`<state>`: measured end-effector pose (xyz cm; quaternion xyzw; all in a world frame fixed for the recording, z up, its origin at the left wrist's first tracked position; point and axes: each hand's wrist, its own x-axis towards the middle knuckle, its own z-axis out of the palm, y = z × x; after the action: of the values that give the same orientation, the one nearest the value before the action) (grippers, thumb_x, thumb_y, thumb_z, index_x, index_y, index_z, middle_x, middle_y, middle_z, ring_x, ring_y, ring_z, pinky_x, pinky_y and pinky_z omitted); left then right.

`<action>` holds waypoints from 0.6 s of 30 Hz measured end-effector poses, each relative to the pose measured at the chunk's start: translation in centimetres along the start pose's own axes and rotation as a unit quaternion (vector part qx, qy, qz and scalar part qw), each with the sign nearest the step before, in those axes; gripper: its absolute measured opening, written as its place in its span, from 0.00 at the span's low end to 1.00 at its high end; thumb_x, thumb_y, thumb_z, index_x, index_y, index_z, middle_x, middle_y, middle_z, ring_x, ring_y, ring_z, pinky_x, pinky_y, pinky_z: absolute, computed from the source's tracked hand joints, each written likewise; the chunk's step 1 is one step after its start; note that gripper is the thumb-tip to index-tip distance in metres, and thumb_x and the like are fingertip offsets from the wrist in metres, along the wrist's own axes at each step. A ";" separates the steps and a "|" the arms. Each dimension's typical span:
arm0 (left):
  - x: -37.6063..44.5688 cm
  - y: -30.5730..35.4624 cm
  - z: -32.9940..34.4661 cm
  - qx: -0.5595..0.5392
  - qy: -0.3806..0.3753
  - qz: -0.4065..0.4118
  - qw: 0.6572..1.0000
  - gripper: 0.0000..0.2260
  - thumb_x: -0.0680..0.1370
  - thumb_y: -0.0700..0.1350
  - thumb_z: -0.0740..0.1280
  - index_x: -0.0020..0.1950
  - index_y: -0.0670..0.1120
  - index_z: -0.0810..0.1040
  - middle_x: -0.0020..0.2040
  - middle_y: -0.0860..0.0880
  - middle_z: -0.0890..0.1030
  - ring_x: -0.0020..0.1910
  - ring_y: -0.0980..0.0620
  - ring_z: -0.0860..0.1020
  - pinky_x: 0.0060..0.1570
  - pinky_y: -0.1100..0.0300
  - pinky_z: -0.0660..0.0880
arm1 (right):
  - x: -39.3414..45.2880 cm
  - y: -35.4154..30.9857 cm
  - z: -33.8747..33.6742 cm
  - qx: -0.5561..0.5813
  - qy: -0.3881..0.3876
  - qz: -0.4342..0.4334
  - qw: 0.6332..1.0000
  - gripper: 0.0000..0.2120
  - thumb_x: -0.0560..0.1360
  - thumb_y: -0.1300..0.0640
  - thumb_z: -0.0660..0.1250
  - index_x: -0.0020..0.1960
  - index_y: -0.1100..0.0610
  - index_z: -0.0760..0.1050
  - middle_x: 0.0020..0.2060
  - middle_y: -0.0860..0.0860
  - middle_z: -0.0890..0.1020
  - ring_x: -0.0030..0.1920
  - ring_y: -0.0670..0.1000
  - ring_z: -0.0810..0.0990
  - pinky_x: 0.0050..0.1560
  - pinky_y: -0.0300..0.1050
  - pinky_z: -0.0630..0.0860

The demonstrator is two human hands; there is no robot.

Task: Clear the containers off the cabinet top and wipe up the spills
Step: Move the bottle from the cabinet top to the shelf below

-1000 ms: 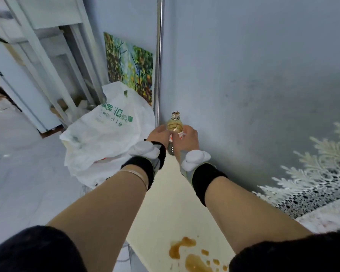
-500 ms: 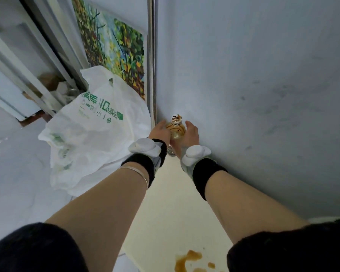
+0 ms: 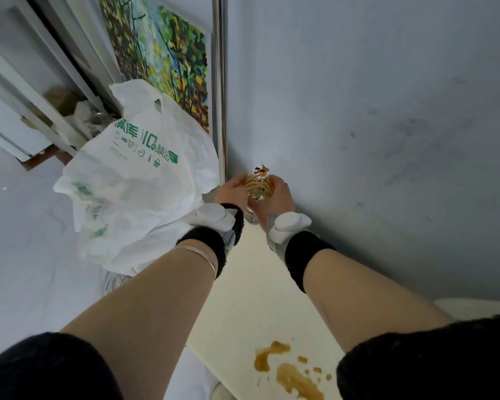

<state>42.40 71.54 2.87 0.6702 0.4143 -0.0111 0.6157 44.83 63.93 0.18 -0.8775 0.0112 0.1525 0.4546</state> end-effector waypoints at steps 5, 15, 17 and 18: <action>-3.3 -1.2 0.2 0.004 0.004 -0.006 1.000 0.22 0.74 0.34 0.57 0.63 0.47 0.79 0.63 0.45 0.80 0.64 0.45 0.76 0.69 0.52 0.70 | -3.5 0.9 -1.7 0.003 0.000 -0.004 1.000 0.26 0.63 0.50 0.76 0.59 0.53 0.74 0.53 0.51 0.80 0.54 0.53 0.80 0.56 0.52 0.78; -16.6 -5.6 2.0 -0.019 0.037 -0.007 0.999 0.21 0.74 0.34 0.59 0.63 0.48 0.79 0.64 0.47 0.79 0.66 0.46 0.74 0.70 0.52 0.68 | -13.6 7.0 -6.8 0.009 -0.058 -0.037 0.998 0.30 0.64 0.47 0.75 0.64 0.50 0.71 0.56 0.45 0.76 0.53 0.47 0.76 0.58 0.48 0.77; -19.1 -6.8 2.5 -0.025 0.048 0.001 0.999 0.20 0.75 0.34 0.60 0.63 0.47 0.79 0.64 0.46 0.79 0.65 0.47 0.75 0.70 0.54 0.68 | -15.7 8.5 -8.0 0.017 -0.064 -0.037 0.997 0.29 0.65 0.48 0.75 0.63 0.51 0.71 0.55 0.44 0.74 0.52 0.47 0.75 0.58 0.50 0.76; -20.2 -7.3 2.7 -0.028 0.049 0.000 0.998 0.19 0.75 0.34 0.60 0.63 0.46 0.79 0.64 0.46 0.79 0.65 0.46 0.75 0.70 0.54 0.68 | -16.5 9.2 -8.3 0.017 -0.054 -0.040 0.998 0.26 0.62 0.45 0.74 0.58 0.48 0.73 0.53 0.45 0.78 0.50 0.49 0.78 0.55 0.52 0.78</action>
<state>26.38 57.59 6.86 0.6520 0.4444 0.0332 0.6135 29.82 49.95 1.90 -0.8597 -0.0459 0.1816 0.4753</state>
